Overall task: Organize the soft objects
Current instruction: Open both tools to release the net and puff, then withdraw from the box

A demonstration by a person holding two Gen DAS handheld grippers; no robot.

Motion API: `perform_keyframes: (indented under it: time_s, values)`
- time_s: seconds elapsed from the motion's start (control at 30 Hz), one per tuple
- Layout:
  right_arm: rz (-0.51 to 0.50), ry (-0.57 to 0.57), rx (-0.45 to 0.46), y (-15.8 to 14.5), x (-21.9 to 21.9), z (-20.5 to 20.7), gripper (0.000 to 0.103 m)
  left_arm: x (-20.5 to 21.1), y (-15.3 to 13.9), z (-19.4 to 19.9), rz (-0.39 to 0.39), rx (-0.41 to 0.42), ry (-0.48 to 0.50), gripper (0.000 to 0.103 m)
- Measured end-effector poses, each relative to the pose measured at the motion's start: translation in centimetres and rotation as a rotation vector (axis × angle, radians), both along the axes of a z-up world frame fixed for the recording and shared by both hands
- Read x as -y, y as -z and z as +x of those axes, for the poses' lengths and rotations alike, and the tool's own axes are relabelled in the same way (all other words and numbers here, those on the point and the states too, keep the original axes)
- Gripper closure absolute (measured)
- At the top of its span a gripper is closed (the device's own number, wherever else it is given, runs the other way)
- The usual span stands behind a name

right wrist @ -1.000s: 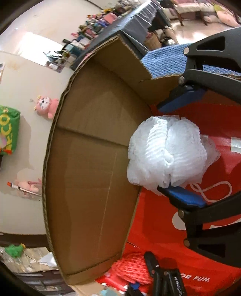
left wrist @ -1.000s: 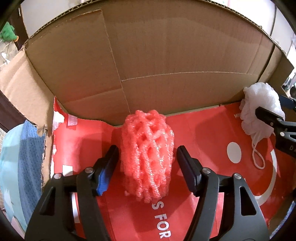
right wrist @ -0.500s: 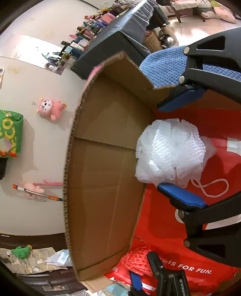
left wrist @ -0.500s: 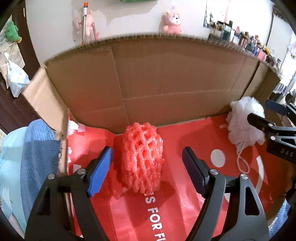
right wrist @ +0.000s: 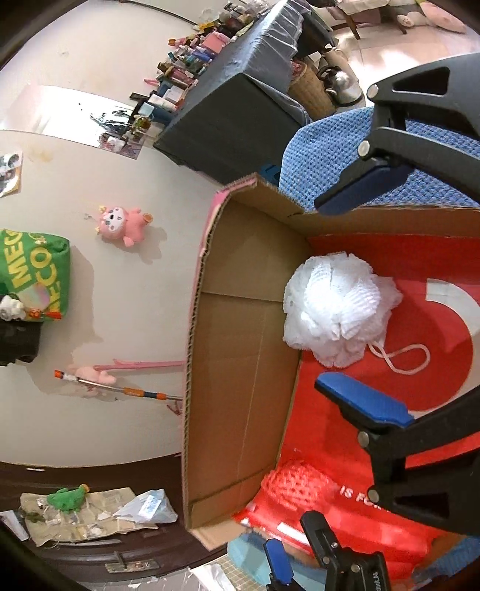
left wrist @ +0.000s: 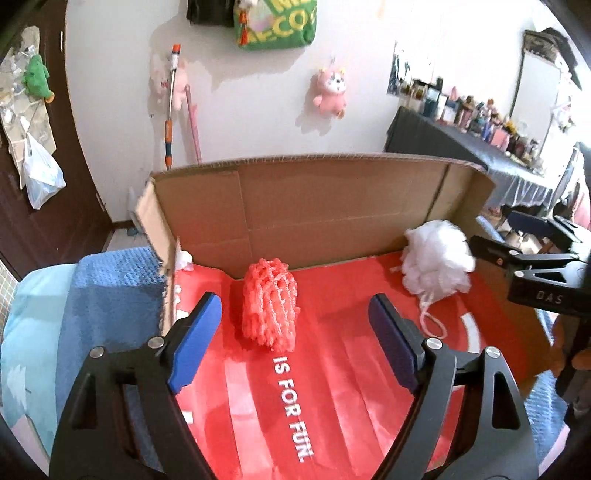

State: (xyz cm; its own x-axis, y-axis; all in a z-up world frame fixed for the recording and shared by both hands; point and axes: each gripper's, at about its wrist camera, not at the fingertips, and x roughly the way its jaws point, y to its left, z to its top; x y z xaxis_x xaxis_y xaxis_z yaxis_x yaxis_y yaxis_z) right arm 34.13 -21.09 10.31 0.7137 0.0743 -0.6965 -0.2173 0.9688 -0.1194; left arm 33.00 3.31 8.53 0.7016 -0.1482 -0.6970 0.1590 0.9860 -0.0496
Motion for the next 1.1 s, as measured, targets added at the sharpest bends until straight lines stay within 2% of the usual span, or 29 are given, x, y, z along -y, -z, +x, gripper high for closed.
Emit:
perform_keyframes:
  time_s: [0.13, 0.4, 0.6, 0.93, 1.1]
  values:
    - [0.032, -0.014, 0.042, -1.5, 0.2, -2.4, 0.012, 0.3, -2.1, -2.1, -0.007, 0.063, 0.003, 0.014]
    - [0.084, -0.047, 0.176, -5.5, 0.8, -8.5, 0.000, 0.6, -6.0, -8.7, 0.010, 0.247, 0.008, 0.007]
    - [0.107, -0.058, 0.277, -8.0, 1.4, -13.6, 0.000, 0.7, -7.8, -13.4, 0.003, 0.354, 0.015, 0.006]
    - [0.138, -0.087, 0.373, -8.4, 2.0, -20.7, 0.000, 1.5, -8.5, -19.7, -0.004, 0.478, -0.007, 0.004]
    - [0.167, -0.071, 0.390, -7.5, 2.8, -23.5, 0.000, 1.4, -7.1, -22.2, -0.028, 0.474, -0.024, 0.004]
